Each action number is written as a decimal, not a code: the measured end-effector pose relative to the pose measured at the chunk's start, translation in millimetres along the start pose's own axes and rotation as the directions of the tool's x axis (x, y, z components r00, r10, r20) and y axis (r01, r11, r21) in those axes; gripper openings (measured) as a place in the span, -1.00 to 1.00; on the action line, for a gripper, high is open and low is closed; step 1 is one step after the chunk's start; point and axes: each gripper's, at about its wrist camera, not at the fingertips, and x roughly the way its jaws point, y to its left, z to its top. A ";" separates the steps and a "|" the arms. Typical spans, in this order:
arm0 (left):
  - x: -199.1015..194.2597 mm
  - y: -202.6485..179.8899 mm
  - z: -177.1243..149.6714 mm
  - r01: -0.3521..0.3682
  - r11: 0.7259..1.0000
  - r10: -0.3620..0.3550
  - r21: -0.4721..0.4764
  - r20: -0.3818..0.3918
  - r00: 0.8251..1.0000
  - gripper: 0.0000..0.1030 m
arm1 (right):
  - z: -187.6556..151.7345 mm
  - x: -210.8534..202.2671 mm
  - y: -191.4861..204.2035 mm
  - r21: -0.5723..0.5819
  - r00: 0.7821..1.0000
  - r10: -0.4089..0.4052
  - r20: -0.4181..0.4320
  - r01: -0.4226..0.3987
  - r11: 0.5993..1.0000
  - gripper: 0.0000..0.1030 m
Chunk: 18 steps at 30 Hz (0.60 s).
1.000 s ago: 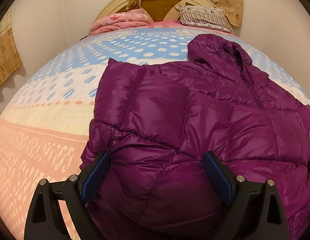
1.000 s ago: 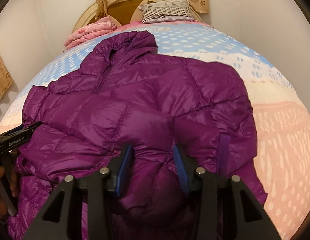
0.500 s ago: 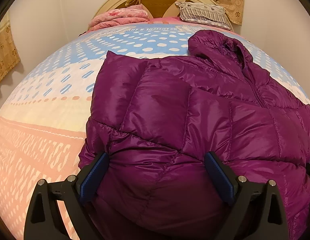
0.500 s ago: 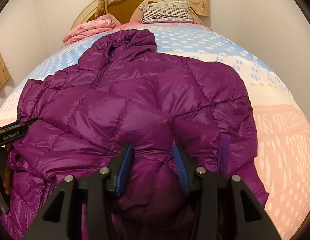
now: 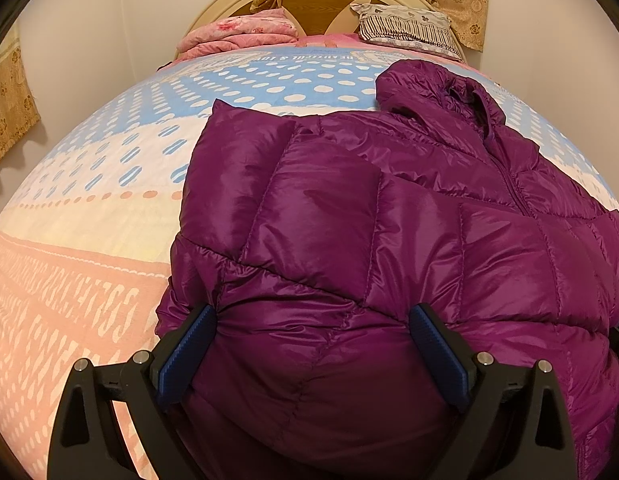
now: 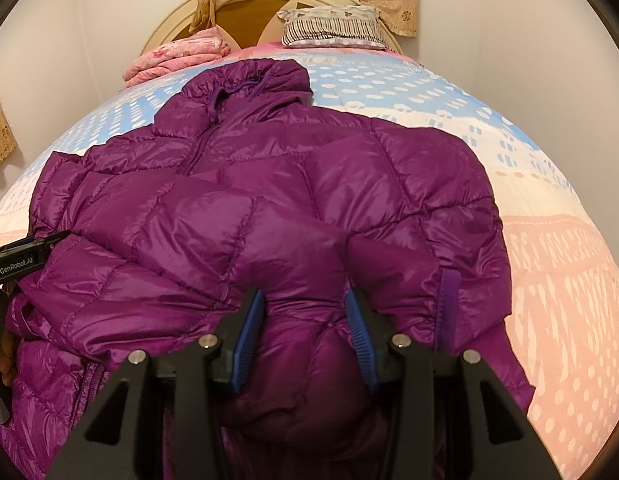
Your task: Fold large clothes
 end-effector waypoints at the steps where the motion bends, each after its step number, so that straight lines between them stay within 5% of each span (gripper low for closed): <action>1: -0.1 -0.3 -0.1 0.000 1.000 0.000 0.000 0.000 1.000 0.90 | -0.1 0.0 -0.2 0.000 1.000 0.000 0.000 0.000 1.000 -0.10; 8: 0.1 0.5 1.5 0.008 1.000 -0.008 0.004 -0.013 1.000 0.90 | 0.6 -1.0 0.6 0.001 1.000 0.005 -0.004 -0.005 1.000 -0.07; 14: -11.5 4.7 17.1 0.044 0.998 -0.040 0.043 -0.087 0.995 0.90 | 5.8 -0.8 3.7 -0.022 0.995 0.094 -0.045 -0.095 0.995 0.42; 18: -42.5 6.1 39.6 0.082 0.995 -0.079 0.065 -0.049 0.996 0.90 | 19.1 -10.2 6.4 -0.063 0.983 0.153 -0.102 -0.160 0.985 0.45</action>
